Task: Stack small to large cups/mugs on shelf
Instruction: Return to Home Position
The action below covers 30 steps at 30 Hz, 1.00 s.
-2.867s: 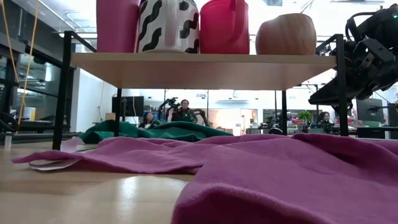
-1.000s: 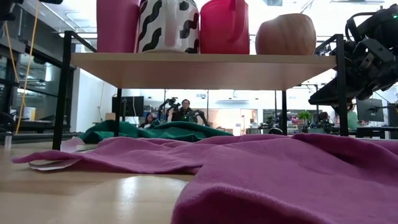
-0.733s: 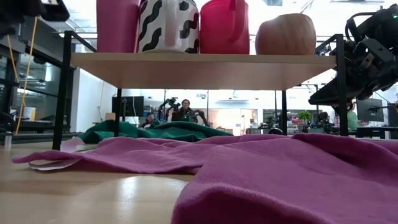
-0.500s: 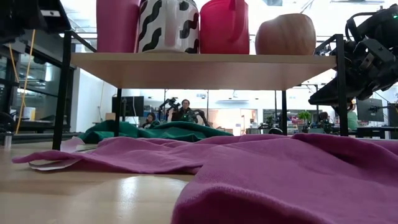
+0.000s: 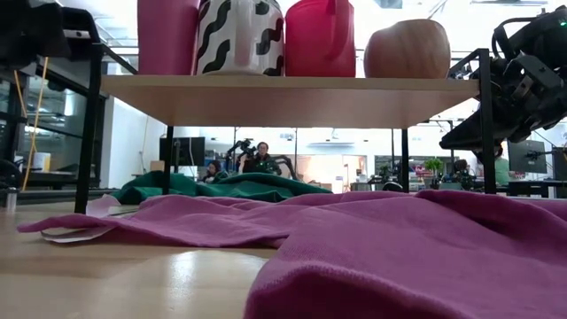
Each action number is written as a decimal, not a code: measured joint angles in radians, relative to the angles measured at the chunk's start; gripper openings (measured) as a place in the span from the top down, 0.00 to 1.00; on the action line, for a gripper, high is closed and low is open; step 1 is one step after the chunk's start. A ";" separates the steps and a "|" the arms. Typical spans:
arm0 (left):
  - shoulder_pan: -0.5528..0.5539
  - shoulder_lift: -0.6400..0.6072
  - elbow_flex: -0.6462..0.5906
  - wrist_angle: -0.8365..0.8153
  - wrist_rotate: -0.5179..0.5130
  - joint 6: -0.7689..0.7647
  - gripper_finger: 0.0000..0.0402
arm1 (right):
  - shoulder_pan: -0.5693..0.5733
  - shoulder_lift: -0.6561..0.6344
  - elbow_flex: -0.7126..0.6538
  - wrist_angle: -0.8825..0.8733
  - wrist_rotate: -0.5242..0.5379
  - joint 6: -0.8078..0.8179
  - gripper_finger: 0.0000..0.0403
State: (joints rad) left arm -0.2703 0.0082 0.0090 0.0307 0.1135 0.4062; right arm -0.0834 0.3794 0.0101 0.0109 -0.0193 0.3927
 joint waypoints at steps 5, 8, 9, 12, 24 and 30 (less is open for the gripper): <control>0.002 0.000 0.000 -0.009 -0.052 -0.021 0.76 | 0.000 0.000 0.000 0.000 0.000 0.000 0.89; 0.002 0.000 0.000 -0.010 -0.056 -0.026 0.76 | 0.000 0.000 0.000 0.000 0.000 0.000 0.89; 0.002 0.000 0.000 -0.010 -0.056 -0.021 0.76 | 0.000 0.000 0.000 0.000 0.000 0.000 0.89; 0.002 0.000 0.000 -0.010 -0.056 -0.012 0.76 | 0.000 0.000 0.000 0.000 0.000 0.000 0.89; 0.002 0.001 0.000 -0.010 -0.056 -0.011 0.76 | 0.000 0.000 0.000 0.000 0.000 0.000 0.89; 0.002 0.001 0.000 -0.010 -0.056 -0.011 0.76 | 0.000 0.000 0.000 0.000 0.000 0.000 0.89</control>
State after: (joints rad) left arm -0.2684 0.0090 0.0090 0.0204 0.0580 0.3954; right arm -0.0830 0.3791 0.0101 0.0109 -0.0193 0.3927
